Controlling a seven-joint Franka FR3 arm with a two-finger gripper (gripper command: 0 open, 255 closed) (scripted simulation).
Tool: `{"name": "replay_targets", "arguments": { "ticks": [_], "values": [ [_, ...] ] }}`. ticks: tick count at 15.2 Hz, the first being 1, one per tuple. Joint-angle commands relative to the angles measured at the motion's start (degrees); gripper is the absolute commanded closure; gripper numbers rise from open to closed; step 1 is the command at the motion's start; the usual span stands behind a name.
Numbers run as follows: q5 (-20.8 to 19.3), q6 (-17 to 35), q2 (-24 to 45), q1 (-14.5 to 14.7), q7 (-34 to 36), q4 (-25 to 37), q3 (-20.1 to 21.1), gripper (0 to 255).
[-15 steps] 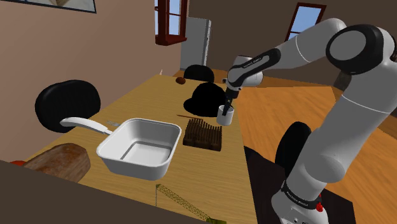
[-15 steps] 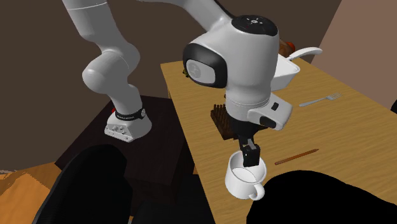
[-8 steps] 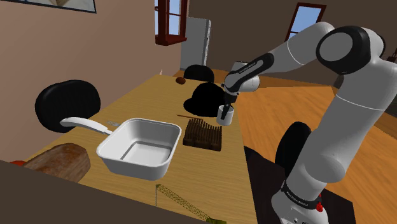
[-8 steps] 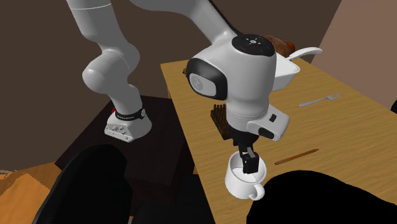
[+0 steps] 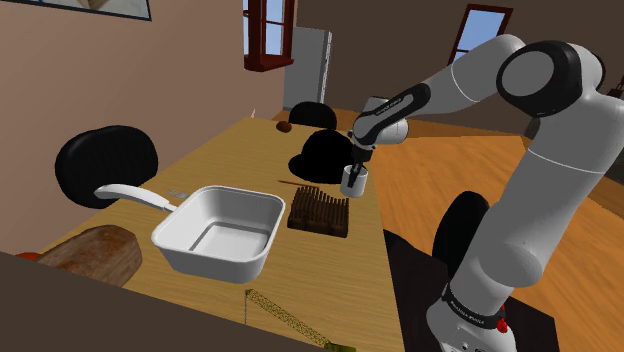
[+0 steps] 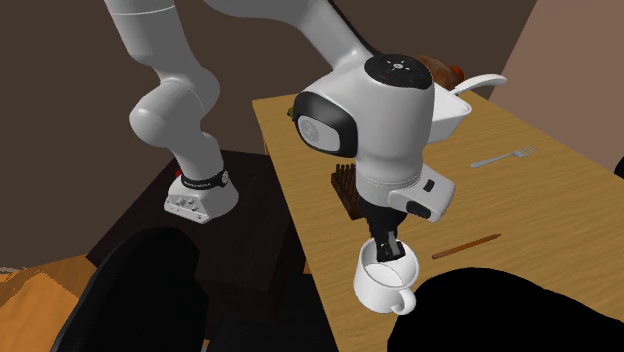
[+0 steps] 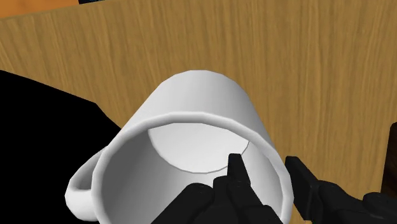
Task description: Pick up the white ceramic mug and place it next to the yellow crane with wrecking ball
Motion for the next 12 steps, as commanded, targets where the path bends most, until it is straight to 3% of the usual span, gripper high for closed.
{"name": "replay_targets", "arguments": {
  "ticks": [1, 8, 12],
  "values": [
    [0.00, 0.00, 0.00, 0.00, 0.00, 0.00, 0.00, 255],
    [0.00, 0.01, 0.00, 0.00, 0.00, 0.00, 0.00, 255],
    [-1.49, -3.08, -2.13, -0.08, 1.21, 1.18, 0.09, 255]
  ]
}}
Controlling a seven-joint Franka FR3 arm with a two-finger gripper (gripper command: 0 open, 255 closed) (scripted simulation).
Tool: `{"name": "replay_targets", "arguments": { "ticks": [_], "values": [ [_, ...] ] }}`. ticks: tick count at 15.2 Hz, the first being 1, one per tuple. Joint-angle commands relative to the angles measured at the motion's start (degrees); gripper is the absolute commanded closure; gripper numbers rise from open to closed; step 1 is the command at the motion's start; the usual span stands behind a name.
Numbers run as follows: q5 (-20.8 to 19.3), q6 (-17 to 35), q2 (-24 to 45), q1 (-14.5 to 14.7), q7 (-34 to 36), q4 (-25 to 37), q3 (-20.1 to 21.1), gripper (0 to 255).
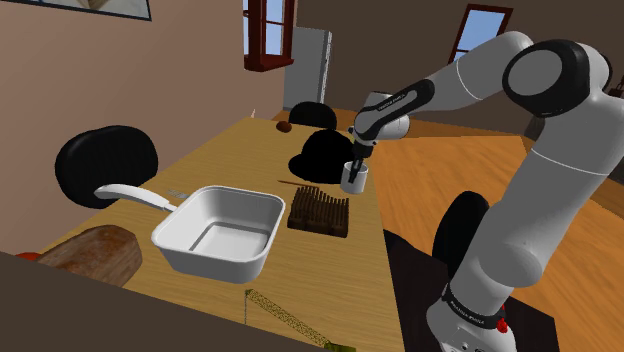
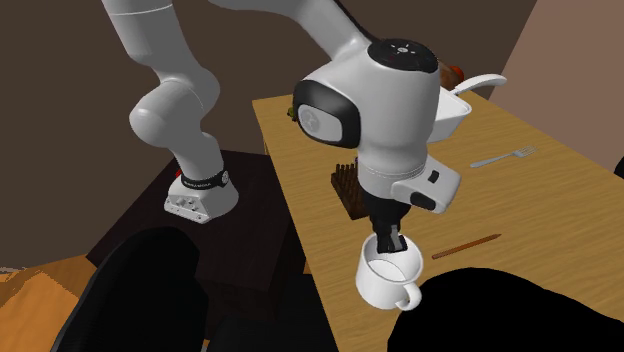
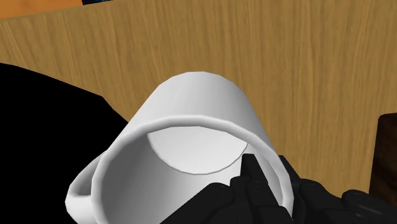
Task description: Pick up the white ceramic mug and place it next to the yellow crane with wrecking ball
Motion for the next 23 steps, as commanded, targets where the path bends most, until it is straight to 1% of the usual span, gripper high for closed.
{"name": "replay_targets", "arguments": {
  "ticks": [1, 11, 23],
  "values": [
    [-0.74, -1.50, -1.14, -0.09, 0.51, 0.48, 0.02, 255],
    [-3.12, -9.31, -5.34, -0.30, 2.60, 4.46, 0.56, 255],
    [-4.50, -18.64, -8.53, -0.36, 4.06, 10.83, 1.29, 255]
  ]
}}
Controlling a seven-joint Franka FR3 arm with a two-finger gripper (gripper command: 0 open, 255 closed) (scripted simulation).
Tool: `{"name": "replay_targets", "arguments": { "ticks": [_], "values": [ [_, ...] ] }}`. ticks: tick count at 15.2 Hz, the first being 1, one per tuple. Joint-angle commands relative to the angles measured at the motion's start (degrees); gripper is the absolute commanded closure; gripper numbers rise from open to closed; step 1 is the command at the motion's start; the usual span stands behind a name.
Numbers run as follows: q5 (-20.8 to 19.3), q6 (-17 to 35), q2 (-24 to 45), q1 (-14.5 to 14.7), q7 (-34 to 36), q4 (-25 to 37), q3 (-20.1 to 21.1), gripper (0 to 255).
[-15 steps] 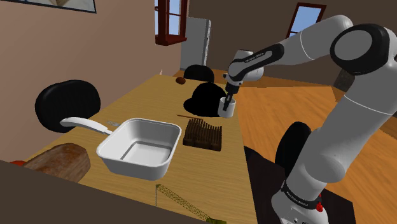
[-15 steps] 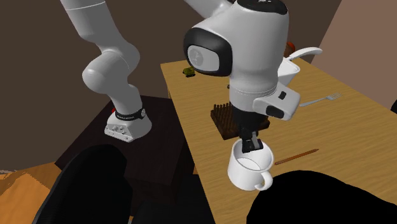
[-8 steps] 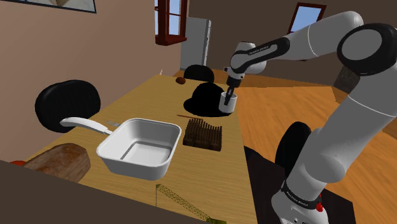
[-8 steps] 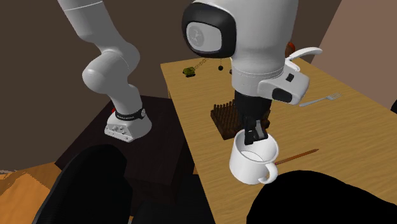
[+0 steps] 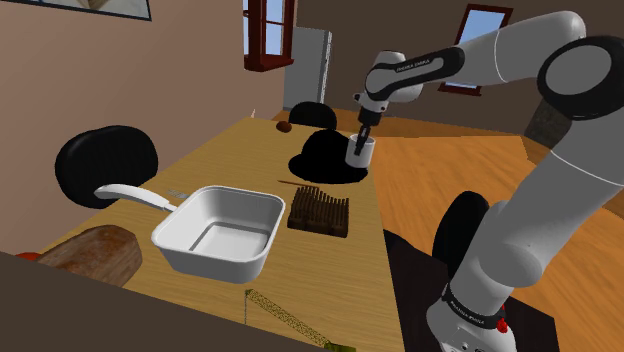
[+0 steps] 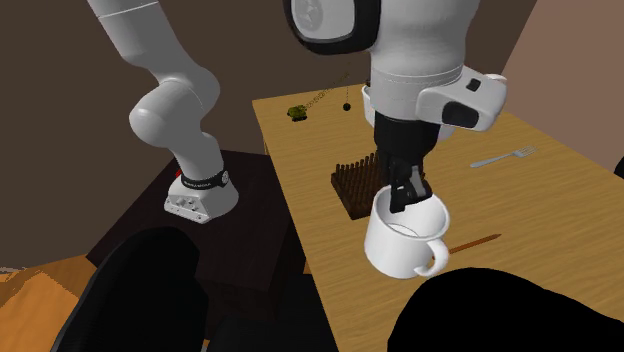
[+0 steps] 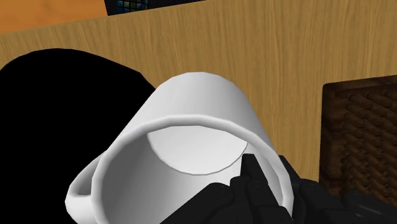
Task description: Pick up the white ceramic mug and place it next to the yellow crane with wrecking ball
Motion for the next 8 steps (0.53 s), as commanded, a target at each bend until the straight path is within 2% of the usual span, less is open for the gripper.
{"name": "replay_targets", "arguments": {
  "ticks": [1, 8],
  "values": [
    [-0.26, -1.64, -0.68, 0.03, 0.38, 1.02, 0.23, 255],
    [-0.54, -7.03, -1.54, 0.10, 0.85, 5.60, 0.57, 255]
  ]
}}
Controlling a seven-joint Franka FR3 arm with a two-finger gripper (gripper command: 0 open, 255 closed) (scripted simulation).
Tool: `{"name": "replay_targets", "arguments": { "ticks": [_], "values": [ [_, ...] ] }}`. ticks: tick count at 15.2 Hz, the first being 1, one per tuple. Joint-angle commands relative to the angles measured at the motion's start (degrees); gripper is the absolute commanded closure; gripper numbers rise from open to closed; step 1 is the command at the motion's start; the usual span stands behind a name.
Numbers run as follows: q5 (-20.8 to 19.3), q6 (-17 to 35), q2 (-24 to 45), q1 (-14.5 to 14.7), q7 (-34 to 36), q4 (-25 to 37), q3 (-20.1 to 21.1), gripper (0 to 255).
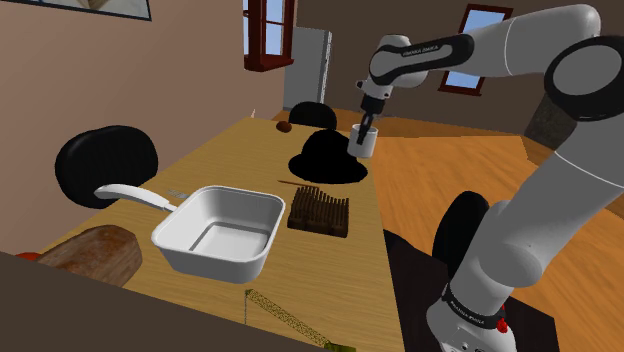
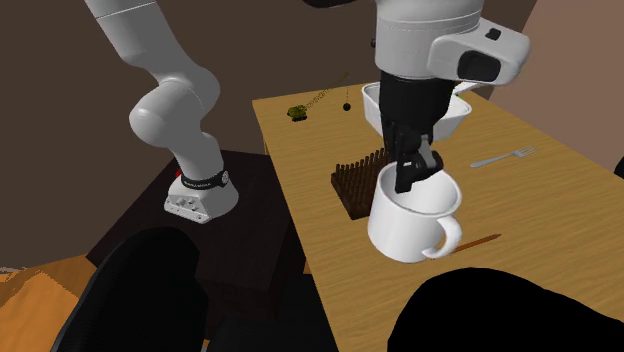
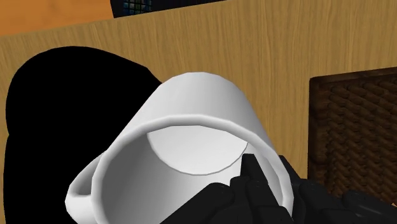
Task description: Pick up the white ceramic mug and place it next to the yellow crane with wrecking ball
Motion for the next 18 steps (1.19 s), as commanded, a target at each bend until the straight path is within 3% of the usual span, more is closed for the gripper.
{"name": "replay_targets", "arguments": {
  "ticks": [1, 7, 18],
  "values": [
    [-0.05, -1.47, -0.16, 0.05, 0.16, 1.32, 0.12, 255],
    [-0.06, -5.62, -0.32, 0.14, 0.36, 5.32, 0.31, 255],
    [-2.08, -6.22, -16.79, 3.07, 15.72, -10.34, 11.53, 255]
  ]
}}
